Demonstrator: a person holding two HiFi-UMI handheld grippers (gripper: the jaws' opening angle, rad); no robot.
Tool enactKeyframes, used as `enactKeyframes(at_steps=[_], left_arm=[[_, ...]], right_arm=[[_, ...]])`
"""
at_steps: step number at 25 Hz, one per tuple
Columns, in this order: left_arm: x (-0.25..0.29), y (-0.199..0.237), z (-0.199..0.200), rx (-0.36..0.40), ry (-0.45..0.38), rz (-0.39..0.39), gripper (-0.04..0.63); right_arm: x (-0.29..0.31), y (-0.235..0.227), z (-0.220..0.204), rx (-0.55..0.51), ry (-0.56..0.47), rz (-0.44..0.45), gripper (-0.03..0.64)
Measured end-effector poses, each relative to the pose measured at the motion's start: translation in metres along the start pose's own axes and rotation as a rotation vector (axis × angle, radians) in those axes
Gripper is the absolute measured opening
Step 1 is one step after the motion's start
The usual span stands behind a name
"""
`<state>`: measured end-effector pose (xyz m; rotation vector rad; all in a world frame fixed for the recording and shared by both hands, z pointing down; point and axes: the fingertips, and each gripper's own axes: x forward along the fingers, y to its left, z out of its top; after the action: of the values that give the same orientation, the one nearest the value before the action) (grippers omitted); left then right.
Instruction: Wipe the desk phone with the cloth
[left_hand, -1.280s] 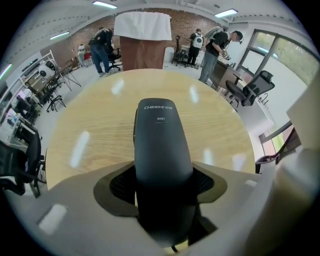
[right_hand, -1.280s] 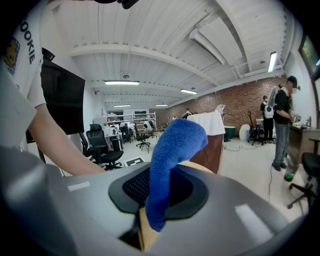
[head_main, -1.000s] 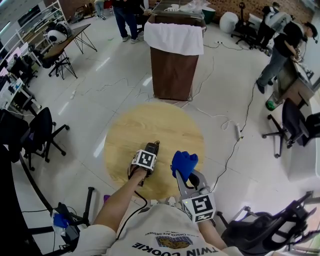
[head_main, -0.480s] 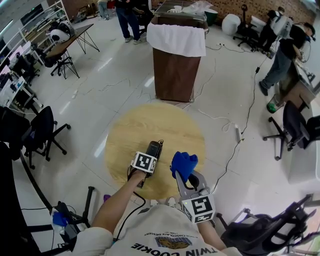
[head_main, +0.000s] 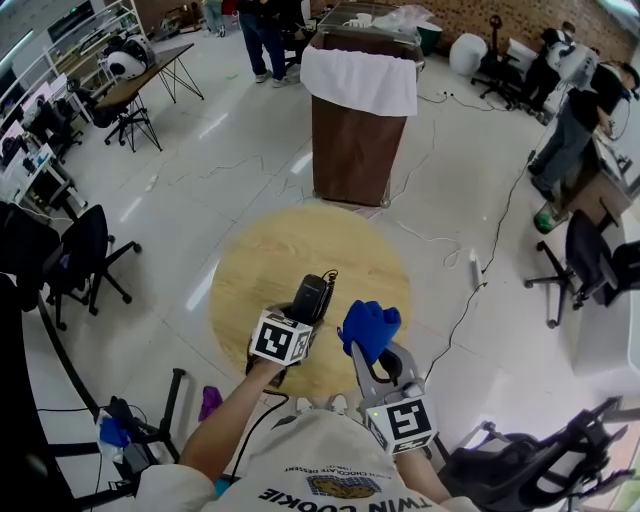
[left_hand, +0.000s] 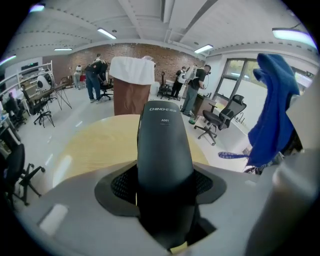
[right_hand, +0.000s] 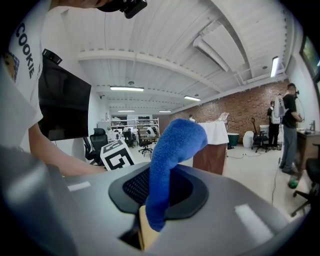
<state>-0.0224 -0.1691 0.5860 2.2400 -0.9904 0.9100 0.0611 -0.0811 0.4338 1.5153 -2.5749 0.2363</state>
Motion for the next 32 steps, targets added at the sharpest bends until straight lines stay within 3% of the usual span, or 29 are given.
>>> enactKeyframes(at_steps=[9,16,23,32], left_arm=[[-0.073,-0.032,0.027,0.05,-0.162,0.01,0.267],[-0.089,-0.049,0.03,0.073,-0.2,-0.007,0.267],[-0.096,-0.049,0.034,0.135,-0.214,0.02,0.268],[-0.097,-0.058,0.036,0.197,-0.221,0.029,0.267]], right_arm=[[-0.007,0.024,0.031,-0.042,-0.051,0.063,0.06],[-0.006,0.041,0.04,-0.047,-0.067,0.104,0.06],[-0.006,0.063,0.098,0.001,-0.218,0.221,0.06],[0.028,0.075,0.083,0.069,-0.116,0.374,0.06]])
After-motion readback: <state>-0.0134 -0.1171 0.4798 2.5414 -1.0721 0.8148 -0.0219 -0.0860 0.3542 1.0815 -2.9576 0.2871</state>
